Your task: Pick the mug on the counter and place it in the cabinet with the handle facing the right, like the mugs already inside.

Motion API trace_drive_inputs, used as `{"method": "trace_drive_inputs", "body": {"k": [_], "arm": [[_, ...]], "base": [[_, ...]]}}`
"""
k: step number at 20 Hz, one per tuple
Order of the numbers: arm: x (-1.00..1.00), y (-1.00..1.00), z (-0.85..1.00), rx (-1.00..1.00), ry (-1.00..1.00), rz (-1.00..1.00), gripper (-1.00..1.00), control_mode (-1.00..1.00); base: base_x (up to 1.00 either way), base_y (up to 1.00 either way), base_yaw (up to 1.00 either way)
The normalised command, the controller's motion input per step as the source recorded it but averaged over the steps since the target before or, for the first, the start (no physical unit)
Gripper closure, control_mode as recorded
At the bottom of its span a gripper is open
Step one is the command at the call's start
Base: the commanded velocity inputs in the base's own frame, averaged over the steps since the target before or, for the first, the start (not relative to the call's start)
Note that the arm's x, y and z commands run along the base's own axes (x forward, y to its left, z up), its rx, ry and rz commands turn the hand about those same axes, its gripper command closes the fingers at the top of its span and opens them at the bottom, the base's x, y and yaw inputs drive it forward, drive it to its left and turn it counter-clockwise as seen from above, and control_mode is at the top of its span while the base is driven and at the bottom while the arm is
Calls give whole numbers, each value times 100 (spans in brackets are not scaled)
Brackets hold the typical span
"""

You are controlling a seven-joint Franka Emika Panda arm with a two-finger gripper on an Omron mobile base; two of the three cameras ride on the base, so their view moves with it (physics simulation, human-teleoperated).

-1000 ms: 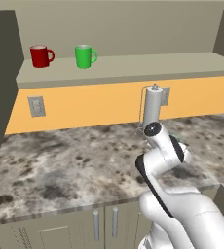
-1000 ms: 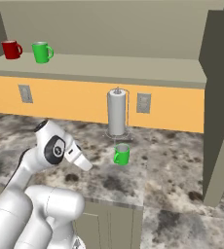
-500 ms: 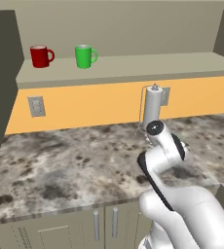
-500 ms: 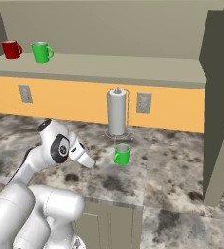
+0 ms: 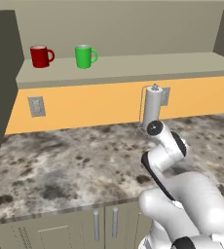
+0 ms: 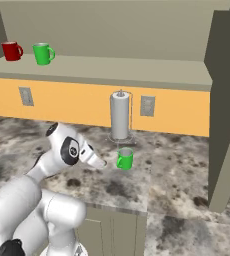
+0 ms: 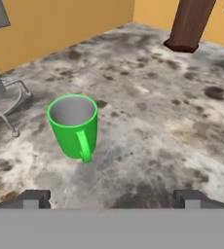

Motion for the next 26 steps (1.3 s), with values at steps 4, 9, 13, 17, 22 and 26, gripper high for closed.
{"method": "trace_drive_inputs", "body": {"k": [4, 9, 13, 17, 22, 26], "arm": [[22, -51, -1, 13, 7, 17, -100, -100], [20, -20, -14, 10, 17, 26, -100, -100], [24, 22, -16, 6, 23, 19, -100, -100], [26, 1, -2, 0, 2, 5, -100, -100], [2, -8, -7, 0, 1, -4, -100, -100], [4, -23, -35, 8, 2, -10, -100, -100]], "base": [[0, 0, 0], [0, 0, 0], [0, 0, 0], [0, 0, 0], [0, 0, 0], [0, 0, 0]]}}
